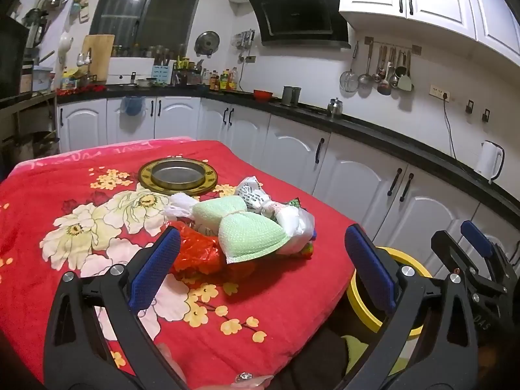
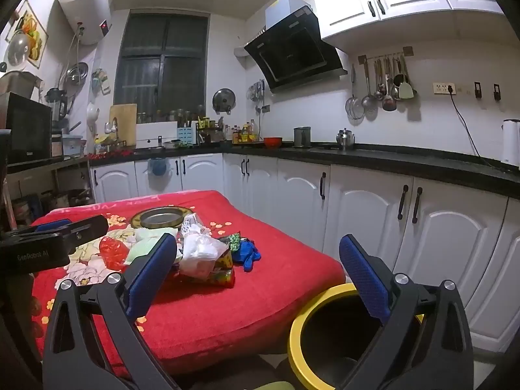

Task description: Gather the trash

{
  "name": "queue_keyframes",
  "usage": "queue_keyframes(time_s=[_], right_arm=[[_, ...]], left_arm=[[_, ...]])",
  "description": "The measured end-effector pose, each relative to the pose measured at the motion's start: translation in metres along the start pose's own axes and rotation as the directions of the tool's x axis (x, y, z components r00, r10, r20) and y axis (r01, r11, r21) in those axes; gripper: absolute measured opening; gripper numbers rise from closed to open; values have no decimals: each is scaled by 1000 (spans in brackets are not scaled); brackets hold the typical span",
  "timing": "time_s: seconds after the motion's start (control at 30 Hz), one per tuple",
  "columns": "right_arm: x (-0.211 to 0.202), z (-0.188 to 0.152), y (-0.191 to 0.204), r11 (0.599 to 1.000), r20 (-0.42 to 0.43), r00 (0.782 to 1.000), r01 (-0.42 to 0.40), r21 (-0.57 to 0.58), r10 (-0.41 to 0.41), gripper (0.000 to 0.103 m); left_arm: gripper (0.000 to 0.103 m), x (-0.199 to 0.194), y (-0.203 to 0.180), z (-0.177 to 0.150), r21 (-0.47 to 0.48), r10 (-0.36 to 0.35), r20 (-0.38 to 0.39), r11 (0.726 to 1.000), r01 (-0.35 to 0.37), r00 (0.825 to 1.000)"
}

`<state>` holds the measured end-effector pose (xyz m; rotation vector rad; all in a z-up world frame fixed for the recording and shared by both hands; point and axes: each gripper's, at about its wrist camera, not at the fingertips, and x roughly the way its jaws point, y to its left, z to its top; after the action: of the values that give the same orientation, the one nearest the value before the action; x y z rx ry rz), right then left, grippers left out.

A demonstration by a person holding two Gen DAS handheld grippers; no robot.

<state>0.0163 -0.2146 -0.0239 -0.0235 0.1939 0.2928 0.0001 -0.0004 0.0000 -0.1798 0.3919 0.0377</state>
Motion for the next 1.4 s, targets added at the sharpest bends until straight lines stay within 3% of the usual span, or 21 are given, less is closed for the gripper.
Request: queue_keyframes(time_s=[1.4], right_arm=[[5,-3,-2,1000,-17,1000,9,8,-9,97]], left_arm=[[93,-1,0,0,3,4,10,1000,-4,1000]])
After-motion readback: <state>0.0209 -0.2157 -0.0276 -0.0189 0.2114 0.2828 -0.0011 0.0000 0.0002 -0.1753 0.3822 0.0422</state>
